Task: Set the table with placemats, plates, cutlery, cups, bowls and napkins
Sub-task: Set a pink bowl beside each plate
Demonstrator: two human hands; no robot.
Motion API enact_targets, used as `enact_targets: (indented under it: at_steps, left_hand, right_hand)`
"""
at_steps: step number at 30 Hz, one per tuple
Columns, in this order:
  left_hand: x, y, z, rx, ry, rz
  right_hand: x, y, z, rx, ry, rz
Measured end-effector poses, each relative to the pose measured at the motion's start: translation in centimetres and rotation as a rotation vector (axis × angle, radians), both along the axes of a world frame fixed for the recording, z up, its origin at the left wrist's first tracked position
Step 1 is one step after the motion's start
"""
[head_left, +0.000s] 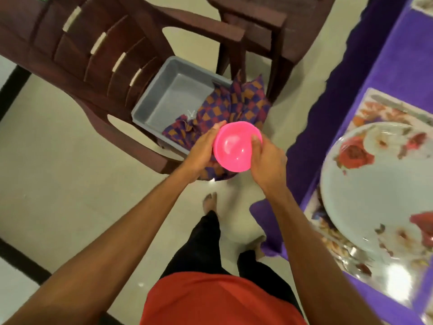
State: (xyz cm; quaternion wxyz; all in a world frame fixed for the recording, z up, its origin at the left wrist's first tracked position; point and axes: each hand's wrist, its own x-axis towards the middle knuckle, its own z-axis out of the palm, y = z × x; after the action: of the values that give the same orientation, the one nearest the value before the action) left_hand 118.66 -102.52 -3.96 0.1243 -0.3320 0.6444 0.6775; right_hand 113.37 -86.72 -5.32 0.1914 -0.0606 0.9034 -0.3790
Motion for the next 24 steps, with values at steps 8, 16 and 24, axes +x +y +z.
enact_targets:
  at_steps: [8, 16, 24]
  left_hand:
    - [3.5, 11.6, 3.3, 0.078, 0.101, 0.046]
    - [5.2, 19.5, 4.2, 0.080, 0.152, 0.011]
    - [3.0, 24.3, 4.7, 0.136, 0.062, -0.064]
  right_hand:
    - [3.3, 11.7, 4.8, -0.146, 0.118, -0.051]
    - [5.9, 21.1, 6.5, -0.303, -0.062, -0.226]
    - [6.8, 28.8, 7.5, -0.566, -0.240, -0.538]
